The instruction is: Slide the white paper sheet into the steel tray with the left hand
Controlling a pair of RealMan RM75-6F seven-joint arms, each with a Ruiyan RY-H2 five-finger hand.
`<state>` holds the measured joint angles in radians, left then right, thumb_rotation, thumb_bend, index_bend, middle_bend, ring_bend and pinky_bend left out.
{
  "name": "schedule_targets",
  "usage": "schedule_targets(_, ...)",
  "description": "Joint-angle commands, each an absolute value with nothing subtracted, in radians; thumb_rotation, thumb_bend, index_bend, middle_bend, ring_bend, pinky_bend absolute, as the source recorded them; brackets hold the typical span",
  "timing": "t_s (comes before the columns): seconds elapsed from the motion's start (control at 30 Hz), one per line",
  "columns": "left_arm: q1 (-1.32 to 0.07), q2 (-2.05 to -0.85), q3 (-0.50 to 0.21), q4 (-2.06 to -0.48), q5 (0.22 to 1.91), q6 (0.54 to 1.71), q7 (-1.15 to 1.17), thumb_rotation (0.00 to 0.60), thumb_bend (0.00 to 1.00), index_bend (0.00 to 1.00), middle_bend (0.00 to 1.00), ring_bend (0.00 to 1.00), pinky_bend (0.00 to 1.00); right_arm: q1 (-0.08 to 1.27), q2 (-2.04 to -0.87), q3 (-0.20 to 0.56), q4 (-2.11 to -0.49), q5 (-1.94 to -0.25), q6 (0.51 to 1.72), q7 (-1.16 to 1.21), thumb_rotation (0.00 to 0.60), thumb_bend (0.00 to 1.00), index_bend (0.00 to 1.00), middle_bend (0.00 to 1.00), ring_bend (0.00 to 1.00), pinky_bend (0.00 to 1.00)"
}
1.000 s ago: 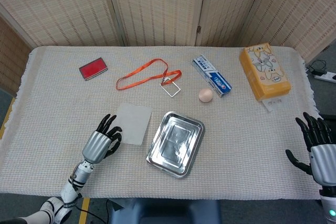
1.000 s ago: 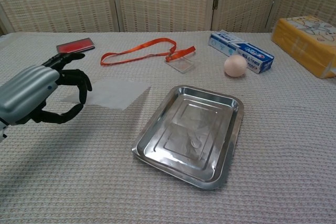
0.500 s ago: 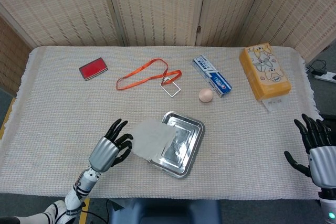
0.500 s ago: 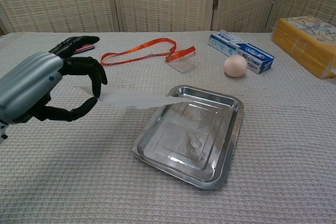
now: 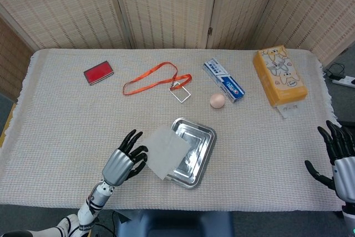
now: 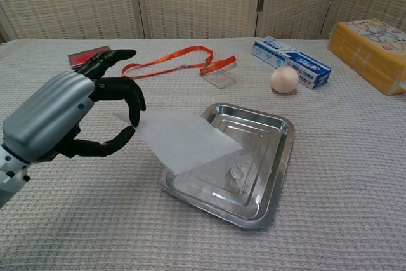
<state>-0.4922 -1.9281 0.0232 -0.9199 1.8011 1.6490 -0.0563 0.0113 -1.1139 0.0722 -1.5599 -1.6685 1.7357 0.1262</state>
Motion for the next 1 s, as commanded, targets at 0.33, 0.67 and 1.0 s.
schedule_targets(0.33, -0.474, -1.976, 0.044, -0.916, 1.787, 1.598, -0.025, 0.600, 0.58, 0.73, 0.47, 0.05, 0.01, 0.006, -1.101, 0.074, -1.566, -1.667, 1.742, 0.153, 0.600, 0.33, 0.00, 0.00, 0.00, 0.00)
schedule_targets(0.67, -0.500, -2.016, 0.040, -0.892, 1.776, 1.526, -0.026, 0.600, 0.58, 0.73, 0.47, 0.05, 0.00, 0.004, -1.098, 0.076, -1.567, -1.662, 1.740, 0.155, 0.600, 0.33, 0.00, 0.00, 0.00, 0.00)
schedule_targets(1.0, -0.528, -2.061, 0.032, -0.871, 1.762, 1.460, -0.004, 0.600, 0.60, 0.73, 0.47, 0.06, 0.00, 0.002, -1.088, 0.086, -1.562, -1.646, 1.742, 0.184, 0.600, 0.33, 0.00, 0.00, 0.00, 0.00)
